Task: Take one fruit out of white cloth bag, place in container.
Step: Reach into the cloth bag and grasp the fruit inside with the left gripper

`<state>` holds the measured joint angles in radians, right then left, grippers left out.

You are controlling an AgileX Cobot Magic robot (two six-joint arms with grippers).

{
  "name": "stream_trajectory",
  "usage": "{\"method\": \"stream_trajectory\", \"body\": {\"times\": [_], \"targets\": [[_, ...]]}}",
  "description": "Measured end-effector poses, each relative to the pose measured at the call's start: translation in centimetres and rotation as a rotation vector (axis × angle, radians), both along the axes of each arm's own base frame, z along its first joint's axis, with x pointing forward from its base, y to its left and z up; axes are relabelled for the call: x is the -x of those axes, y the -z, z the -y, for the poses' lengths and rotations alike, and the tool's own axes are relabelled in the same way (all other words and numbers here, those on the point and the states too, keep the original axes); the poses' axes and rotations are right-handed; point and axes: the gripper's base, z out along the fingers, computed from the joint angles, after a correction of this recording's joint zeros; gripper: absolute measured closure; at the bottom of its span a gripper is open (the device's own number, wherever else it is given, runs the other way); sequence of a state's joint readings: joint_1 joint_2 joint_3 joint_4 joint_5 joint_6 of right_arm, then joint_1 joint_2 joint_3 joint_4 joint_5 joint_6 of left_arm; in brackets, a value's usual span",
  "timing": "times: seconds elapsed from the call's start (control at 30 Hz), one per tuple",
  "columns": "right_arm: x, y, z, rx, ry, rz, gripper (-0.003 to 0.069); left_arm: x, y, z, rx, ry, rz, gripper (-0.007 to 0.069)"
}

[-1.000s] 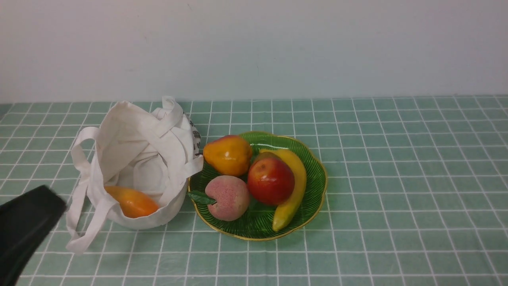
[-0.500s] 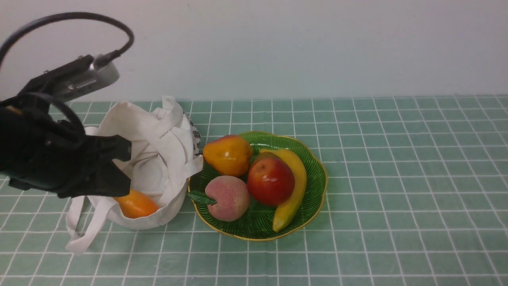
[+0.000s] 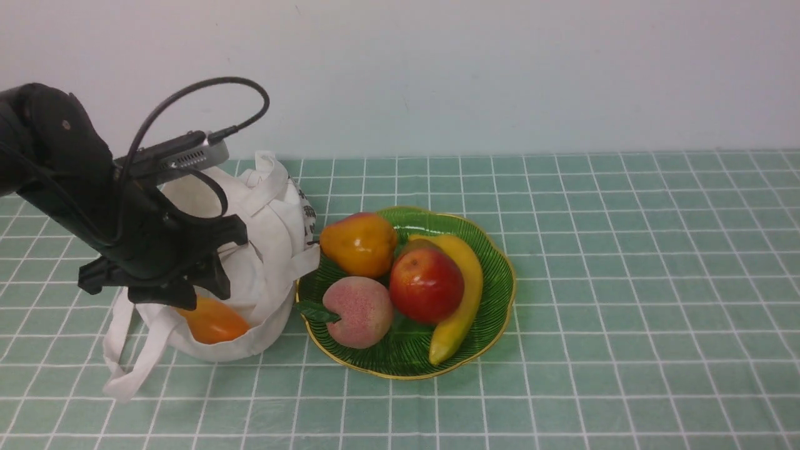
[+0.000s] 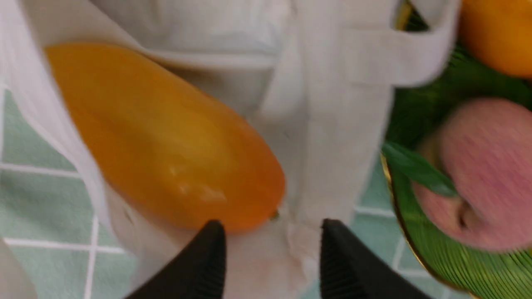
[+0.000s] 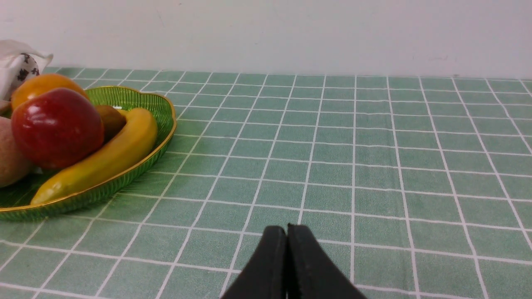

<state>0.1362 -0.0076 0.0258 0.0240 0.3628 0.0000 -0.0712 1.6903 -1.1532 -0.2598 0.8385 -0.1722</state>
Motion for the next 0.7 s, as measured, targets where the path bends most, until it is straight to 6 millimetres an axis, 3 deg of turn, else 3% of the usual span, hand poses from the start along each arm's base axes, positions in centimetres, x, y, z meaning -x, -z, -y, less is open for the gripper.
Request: {"method": "stream_trajectory", "body": {"times": [0.07, 0.27, 0.7], "targets": [[0.0, 0.0, 0.0, 0.0, 0.0, 0.0, 0.0674, -0.5, 1.0, -0.1, -0.004, -0.03, -0.016, 0.0216], [0.0, 0.0, 0.0, 0.0, 0.0, 0.0, 0.0674, -1.1, 2.7, -0.2, -0.006, -0.104, -0.069, 0.0086], [0.0, 0.0, 0.0, 0.0, 0.0, 0.0, 0.0674, -1.6, 4.1, -1.2, -0.08, -0.305, -0.108, 0.0052]]}}
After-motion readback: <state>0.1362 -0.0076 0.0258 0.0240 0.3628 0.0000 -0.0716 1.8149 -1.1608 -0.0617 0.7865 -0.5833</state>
